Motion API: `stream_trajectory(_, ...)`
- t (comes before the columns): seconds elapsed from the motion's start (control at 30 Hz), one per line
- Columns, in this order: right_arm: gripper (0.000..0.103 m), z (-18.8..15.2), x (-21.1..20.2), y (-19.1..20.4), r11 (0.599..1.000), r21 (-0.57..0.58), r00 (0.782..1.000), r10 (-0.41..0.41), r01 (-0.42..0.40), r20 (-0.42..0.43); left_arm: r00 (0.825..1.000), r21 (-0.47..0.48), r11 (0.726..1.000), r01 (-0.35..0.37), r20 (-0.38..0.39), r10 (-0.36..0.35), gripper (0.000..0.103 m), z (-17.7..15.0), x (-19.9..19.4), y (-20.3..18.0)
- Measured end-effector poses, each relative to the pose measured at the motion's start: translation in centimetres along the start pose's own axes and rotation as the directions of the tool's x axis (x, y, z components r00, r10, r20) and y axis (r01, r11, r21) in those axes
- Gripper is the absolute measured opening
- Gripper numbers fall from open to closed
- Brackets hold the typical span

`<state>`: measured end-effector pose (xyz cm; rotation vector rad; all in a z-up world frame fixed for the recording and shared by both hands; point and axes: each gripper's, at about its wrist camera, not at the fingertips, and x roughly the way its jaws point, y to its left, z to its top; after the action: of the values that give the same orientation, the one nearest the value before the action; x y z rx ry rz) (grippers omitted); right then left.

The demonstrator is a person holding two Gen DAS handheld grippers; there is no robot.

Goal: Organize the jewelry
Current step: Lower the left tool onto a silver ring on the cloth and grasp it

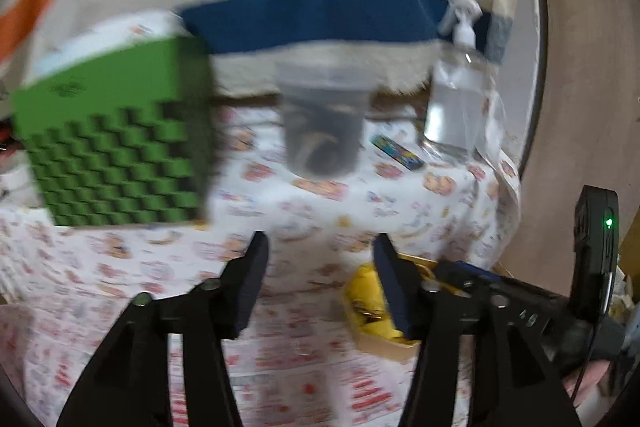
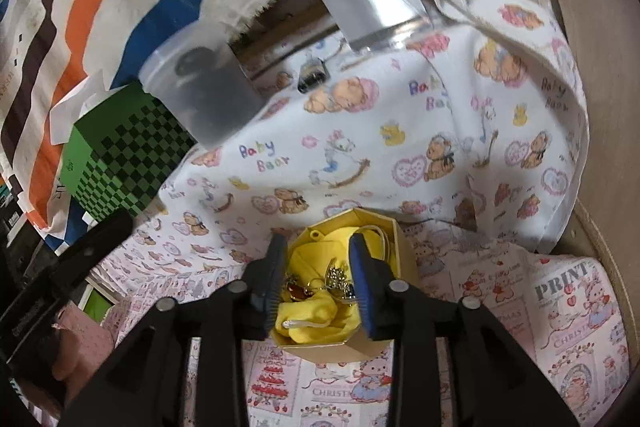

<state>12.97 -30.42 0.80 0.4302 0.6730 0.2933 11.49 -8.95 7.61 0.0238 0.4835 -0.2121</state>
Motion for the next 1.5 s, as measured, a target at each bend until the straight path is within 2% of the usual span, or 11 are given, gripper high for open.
stream_trajectory(0.13, 0.034, 0.0, -0.6, 0.3, 1.000, 0.000, 1.000, 0.006, -0.006, 0.019, 0.998, 0.007, 0.999, -0.049, 0.050, 0.048, 0.066, -0.5, -2.2, 1.7)
stream_trajectory(0.43, 0.038, -0.3, -1.3, 2.1, 0.998, -0.055, 0.999, 0.018, -0.015, 0.042, 0.995, -0.041, 0.995, -0.096, 0.037, 0.097, 0.072, -2.4, -3.8, 5.5)
stream_trajectory(0.5, 0.042, -0.4, -1.5, 2.4, 0.998, -0.059, 0.999, 0.030, -0.027, 0.045, 0.994, -0.074, 0.992, -0.104, 0.029, 0.107, 0.072, -2.8, -3.8, 6.8)
stream_trajectory(0.63, 0.044, -0.7, -1.5, 3.5, 0.996, -0.088, 0.998, 0.037, -0.033, 0.048, 0.989, -0.138, 0.982, -0.130, -0.087, 0.118, 0.072, -3.6, -2.1, 9.5)
stream_trajectory(0.73, 0.049, -1.1, -1.4, 4.1, 0.994, -0.110, 0.998, 0.036, -0.031, 0.045, 0.972, -0.149, 0.976, -0.158, -0.195, 0.128, 0.072, -4.5, -0.6, 10.7)
stream_trajectory(0.83, 0.049, -1.5, -1.0, 4.6, 0.990, -0.137, 0.999, 0.022, -0.016, 0.040, 0.951, -0.158, 0.972, -0.176, -0.280, 0.127, 0.065, -5.4, 0.7, 11.4)
stream_trajectory(1.03, 0.056, -2.2, -0.5, 5.3, 0.985, -0.170, 0.999, 0.002, 0.004, 0.035, 0.934, -0.170, 0.974, -0.150, -0.349, 0.083, 0.045, -6.9, 2.7, 11.5)
stream_trajectory(1.2, 0.066, -2.9, -0.4, 6.2, 0.978, -0.209, 0.999, -0.009, 0.018, 0.046, 0.911, -0.168, 0.976, -0.139, -0.407, 0.060, 0.040, -8.1, 4.3, 11.1)
stream_trajectory(1.3, 0.072, -3.4, -0.2, 7.1, 0.971, -0.237, 0.999, -0.008, 0.017, 0.041, 0.901, -0.145, 0.978, -0.149, -0.428, 0.074, 0.039, -8.6, 5.1, 10.6)
stream_trajectory(1.37, 0.073, -3.9, -0.1, 7.8, 0.963, -0.270, 0.999, -0.015, 0.026, 0.043, 0.893, -0.144, 0.978, -0.153, -0.445, 0.075, 0.035, -9.0, 5.7, 10.6)
stream_trajectory(1.5, 0.077, -4.9, 0.4, 8.8, 0.941, -0.335, 0.998, -0.042, 0.055, 0.048, 0.885, -0.183, 0.975, -0.125, -0.465, 0.026, 0.033, -9.7, 6.7, 11.2)
